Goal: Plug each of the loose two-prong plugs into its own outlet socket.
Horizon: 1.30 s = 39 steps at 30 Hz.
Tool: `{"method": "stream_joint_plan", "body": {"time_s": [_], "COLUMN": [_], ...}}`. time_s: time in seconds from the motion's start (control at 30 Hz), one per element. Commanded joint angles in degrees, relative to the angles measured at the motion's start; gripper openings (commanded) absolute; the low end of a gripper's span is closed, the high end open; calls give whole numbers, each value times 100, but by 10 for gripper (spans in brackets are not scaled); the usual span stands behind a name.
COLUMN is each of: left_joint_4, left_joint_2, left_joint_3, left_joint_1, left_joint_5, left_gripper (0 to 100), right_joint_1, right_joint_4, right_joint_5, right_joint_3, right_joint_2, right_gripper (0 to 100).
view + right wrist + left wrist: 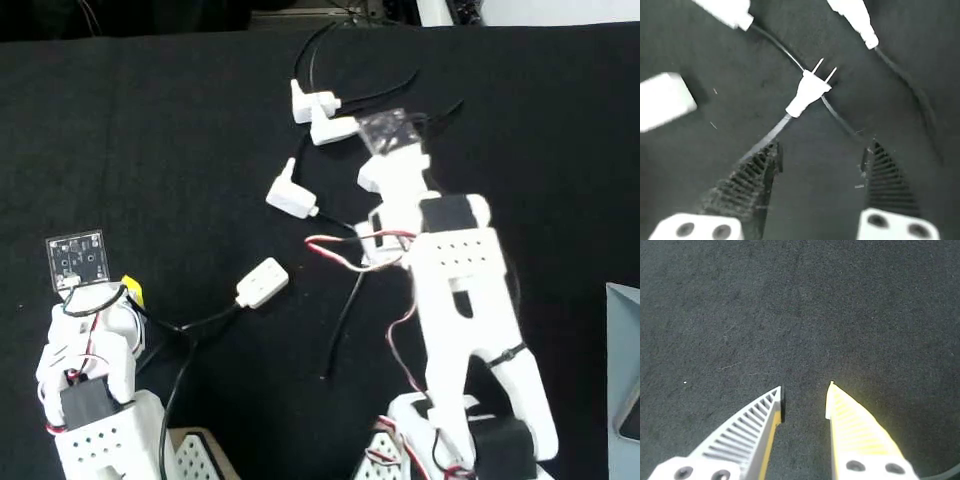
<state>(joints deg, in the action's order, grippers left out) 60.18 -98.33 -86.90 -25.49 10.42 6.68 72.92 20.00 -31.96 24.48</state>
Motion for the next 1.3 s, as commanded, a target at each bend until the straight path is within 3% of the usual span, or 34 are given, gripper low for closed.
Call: {"method": "stream_joint_plan", "body": {"time_s": [0.0,0.13,0.5,0.67,0.9,1.0,1.13,1.27], "left_joint_4": [-9,-9,-18,-18,-18,-18,-18,-18], "left_joint_2": [-44,-44,-44,-44,-44,-44,-44,-44], "left_joint_3": [145,145,145,145,145,145,145,145], "left_joint_1": [-4,-4,-4,-4,-4,-4,-4,-4], "left_joint_5": [-44,-44,-44,-44,-44,-44,-44,-44], "left_gripper": [152,152,152,152,152,152,152,152], "right_joint_1": [-281,-316,-273,-290,18,97,70,62], "right_joint_4": [9,-387,-3824,-4791,-5301,-5433,-5231,-4765], "right_joint_5": [2620,3956,5600,5679,5679,5653,5556,4941], "right_joint_3": [22,-75,-1833,-2316,-2352,-2255,-2018,-1991], "right_joint_2": [66,-242,-1297,-1490,-2070,-2316,-2237,-1763], "right_gripper": [254,255,255,254,253,185,17,12]}}
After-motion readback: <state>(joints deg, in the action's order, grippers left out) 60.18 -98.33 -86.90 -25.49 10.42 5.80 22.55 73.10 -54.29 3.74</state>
